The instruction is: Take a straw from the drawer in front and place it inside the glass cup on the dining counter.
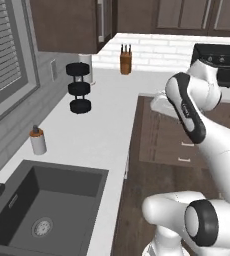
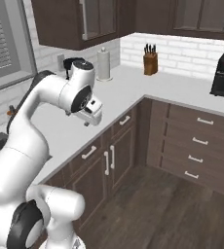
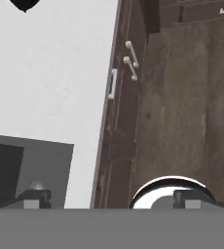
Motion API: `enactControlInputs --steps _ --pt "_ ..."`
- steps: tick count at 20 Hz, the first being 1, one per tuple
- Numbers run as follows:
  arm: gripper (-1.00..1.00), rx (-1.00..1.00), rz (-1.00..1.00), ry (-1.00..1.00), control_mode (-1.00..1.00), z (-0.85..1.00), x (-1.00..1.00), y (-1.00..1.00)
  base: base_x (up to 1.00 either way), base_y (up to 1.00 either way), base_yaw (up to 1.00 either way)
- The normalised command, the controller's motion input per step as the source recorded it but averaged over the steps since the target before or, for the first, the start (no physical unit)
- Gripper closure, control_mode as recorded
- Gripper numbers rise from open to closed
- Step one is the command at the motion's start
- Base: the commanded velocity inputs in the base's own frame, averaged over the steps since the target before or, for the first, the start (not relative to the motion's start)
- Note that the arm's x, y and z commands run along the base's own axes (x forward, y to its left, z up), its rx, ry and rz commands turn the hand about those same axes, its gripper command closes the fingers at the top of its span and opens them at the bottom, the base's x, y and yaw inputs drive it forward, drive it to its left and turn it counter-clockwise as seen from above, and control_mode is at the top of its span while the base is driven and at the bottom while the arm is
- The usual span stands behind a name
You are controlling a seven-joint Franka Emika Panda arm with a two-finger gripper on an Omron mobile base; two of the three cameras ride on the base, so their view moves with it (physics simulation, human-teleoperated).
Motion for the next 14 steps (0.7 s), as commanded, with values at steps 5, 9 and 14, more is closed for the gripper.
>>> enactControlInputs --steps 5,9,14 --pt "-1.00 0.44 -0.02 0.00 -1.00 -0.60 0.08 -0.90 0.00 0.00 0.00" --pt "-1.00 0.35 0.00 0.00 -1.00 -0.97 0.44 -0.31 0.00 0.00 0.00" --pt "-1.00 0.27 0.00 -0.01 -1.00 -0.91 0.51 -0.02 0.00 0.00 0.00"
